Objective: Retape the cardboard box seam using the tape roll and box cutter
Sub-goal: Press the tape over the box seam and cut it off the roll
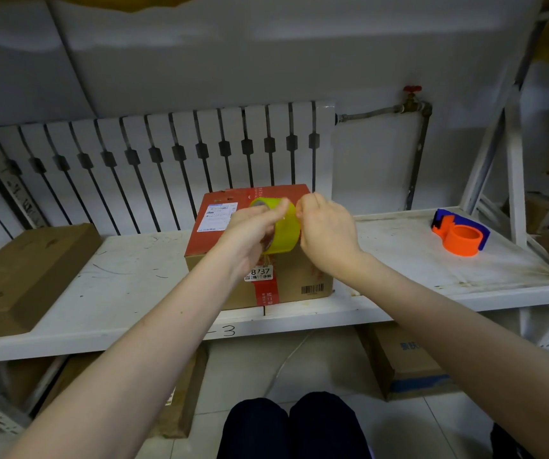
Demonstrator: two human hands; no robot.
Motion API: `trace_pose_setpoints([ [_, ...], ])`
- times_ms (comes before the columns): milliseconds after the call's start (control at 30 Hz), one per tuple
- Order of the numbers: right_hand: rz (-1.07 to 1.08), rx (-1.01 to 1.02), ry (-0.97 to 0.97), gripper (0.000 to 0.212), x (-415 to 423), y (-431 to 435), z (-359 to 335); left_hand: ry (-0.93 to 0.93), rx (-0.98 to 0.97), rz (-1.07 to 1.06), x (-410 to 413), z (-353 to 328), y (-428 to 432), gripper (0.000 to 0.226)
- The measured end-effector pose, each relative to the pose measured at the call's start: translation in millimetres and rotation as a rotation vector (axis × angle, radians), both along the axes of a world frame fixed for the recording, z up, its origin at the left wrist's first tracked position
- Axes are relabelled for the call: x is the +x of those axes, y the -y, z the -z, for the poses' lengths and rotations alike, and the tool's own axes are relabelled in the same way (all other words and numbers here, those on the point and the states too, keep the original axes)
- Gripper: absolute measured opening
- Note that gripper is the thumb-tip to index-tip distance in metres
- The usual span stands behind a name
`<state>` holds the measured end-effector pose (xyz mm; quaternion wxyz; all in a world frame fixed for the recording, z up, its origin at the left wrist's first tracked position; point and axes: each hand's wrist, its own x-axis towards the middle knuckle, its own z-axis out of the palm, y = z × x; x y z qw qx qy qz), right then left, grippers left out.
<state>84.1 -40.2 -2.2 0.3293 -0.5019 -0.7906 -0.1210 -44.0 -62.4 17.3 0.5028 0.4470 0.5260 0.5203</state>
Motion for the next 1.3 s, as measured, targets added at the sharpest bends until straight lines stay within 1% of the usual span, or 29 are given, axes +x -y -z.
trace_pose_setpoints([
  [33, 0.006, -0.036, -0.053, 0.016, 2, -1, -3, -0.141, 0.053, 0.063, 0, 0, 3, 0.020],
  [100, 0.005, -0.100, -0.105, 0.018, 2, -4, -8, -0.402, 0.129, 0.079, 1, 4, 5, 0.027],
  [133, -0.001, -0.123, -0.098, 0.019, 2, -4, -10, -0.467, 0.144, 0.062, 1, 7, 5, 0.030],
  [267, -0.002, -0.171, -0.031, 0.021, 3, -2, -14, -0.567, 0.241, -0.082, -1, 19, 0, 0.017],
  [367, -0.015, -0.145, 0.034, 0.019, 1, 5, -12, -0.681, 0.302, -0.143, 0, 23, -3, 0.015],
  [433, -0.057, -0.146, 0.028, 0.018, -1, 9, -9, -0.698, 0.292, -0.152, 0, 23, -6, 0.016],
  [600, -0.117, -0.198, -0.199, 0.015, 6, 4, -2, -0.658, 0.217, -0.113, -2, 22, -13, 0.017],
  [733, -0.248, -0.267, -0.243, 0.012, 7, -1, 0, -0.646, 0.201, -0.085, -5, 22, -15, 0.019],
  [867, -0.268, -0.213, -0.259, 0.017, 8, -3, 1, -0.648, 0.194, -0.059, -6, 25, -14, 0.026],
  [1000, -0.262, -0.209, -0.349, 0.013, 11, -8, 0, -0.634, 0.173, -0.059, -5, 26, -12, 0.028],
  [1100, -0.256, -0.244, -0.429, 0.011, 13, -10, -2, -0.627, 0.187, -0.031, -3, 24, -7, 0.026],
  [1167, -0.253, -0.259, -0.511, 0.019, 14, -12, -4, -0.627, 0.198, 0.052, 0, 26, -2, 0.033],
  [1233, -0.243, -0.258, -0.577, 0.023, 17, -14, -5, -0.652, 0.249, 0.111, 2, 34, 2, 0.040],
  [1300, -0.259, -0.224, -0.558, 0.023, 21, -15, -5, -0.629, 0.306, 0.083, 3, 43, 4, 0.036],
])
